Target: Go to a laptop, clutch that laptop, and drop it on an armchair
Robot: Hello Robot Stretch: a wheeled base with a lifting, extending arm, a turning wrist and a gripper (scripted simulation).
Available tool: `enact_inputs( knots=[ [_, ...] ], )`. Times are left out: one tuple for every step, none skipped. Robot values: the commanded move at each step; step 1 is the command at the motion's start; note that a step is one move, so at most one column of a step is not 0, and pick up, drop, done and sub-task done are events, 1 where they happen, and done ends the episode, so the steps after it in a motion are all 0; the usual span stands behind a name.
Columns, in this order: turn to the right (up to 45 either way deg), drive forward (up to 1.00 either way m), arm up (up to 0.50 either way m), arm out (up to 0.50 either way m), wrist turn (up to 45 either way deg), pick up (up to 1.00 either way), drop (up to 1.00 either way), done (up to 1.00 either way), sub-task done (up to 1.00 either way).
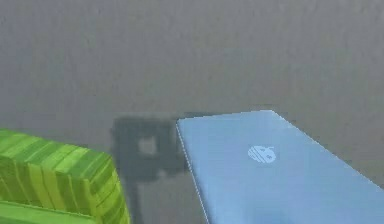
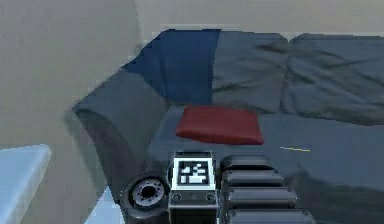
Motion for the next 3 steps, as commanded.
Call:
enact_inputs(
  knots=[
    [45.0,0.00,0.00,0.00,0.0,0.00,0.00,0.00,0.00],
    [45.0,0.00,0.00,0.00,0.0,0.00,0.00,0.00,0.00],
    [27.0,0.00,0.00,0.00,0.0,0.00,0.00,0.00,0.00]
  ],
)
